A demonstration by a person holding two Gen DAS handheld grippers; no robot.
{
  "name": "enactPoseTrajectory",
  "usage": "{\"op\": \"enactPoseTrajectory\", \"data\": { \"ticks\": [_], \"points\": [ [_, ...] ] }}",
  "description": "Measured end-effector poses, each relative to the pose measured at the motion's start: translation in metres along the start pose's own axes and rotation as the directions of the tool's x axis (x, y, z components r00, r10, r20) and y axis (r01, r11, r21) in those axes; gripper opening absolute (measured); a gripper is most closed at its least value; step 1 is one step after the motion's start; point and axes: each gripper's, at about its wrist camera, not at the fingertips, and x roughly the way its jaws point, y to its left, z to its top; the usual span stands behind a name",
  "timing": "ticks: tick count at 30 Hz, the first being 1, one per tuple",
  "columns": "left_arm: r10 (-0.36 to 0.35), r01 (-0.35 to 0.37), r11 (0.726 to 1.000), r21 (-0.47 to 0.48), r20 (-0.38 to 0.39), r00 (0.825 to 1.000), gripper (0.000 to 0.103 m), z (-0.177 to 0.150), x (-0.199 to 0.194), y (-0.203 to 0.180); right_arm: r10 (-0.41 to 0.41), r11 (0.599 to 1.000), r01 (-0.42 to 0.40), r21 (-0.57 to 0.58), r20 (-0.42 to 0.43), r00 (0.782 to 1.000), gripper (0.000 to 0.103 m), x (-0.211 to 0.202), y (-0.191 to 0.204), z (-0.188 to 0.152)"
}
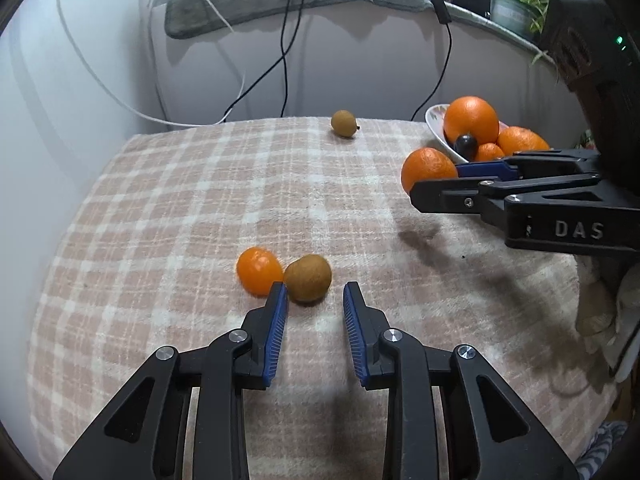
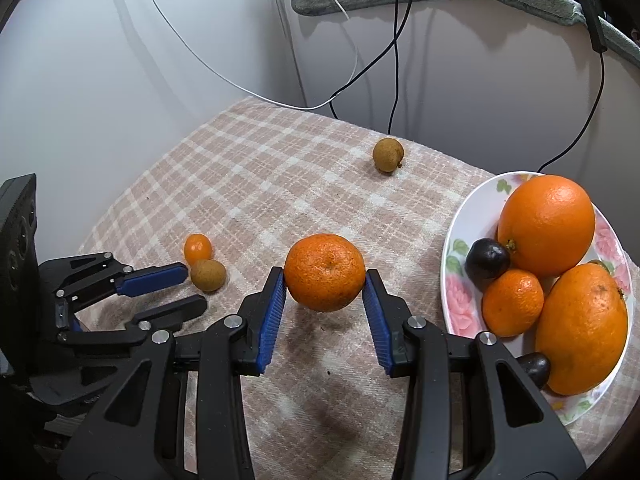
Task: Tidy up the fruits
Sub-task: 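Grasp the mandarin with the right gripper while the left gripper grasps a kiwi, then carry the mandarin and kiwi to the plate and open both grippers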
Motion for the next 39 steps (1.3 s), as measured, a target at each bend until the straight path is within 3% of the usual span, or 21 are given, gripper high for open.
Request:
{"op": "enactPoseTrajectory", "data": {
  "ticks": [5, 7, 14, 25, 39],
  "points": [
    [0.041, -0.041, 0.999, 0.033, 0.004, 0.999, 0.027, 0.013, 0.009, -0.004, 0.000, 1.000, 0.000, 0.003, 0.008, 1.000, 0.041, -0.003, -0.001, -0.001],
    [0.053, -0.053, 0.998, 0.044, 0.007, 0.999, 0.022, 0.013, 0.011, -0.004, -0.002, 1.000, 0.002, 0.006, 0.013, 1.000, 0.041, -0.006, -0.003, -0.001],
    [0.025, -0.025, 1.000, -0.006, 0.018, 1.000, 0.021, 0.010, 0.004, 0.001, -0.003, 1.000, 0.002, 0.012, 0.041, 0.999, 0.041, -0.020, -0.009, -0.002],
    [-0.078, 0.083, 0.996, -0.038, 0.112, 0.991, 0.021, 0.042, -0.020, -0.017, -0.032, 0.999, 0.031, 0.006, 0.112, 0.993, 0.041, -0.060, -0.026, -0.002],
    [-0.201, 0.199, 0.979, 0.030, 0.163, 0.966, 0.021, 0.094, -0.004, -0.078, -0.151, 0.985, 0.132, 0.114, 0.178, 0.973, 0.041, -0.111, -0.102, -0.004]
  ]
}}
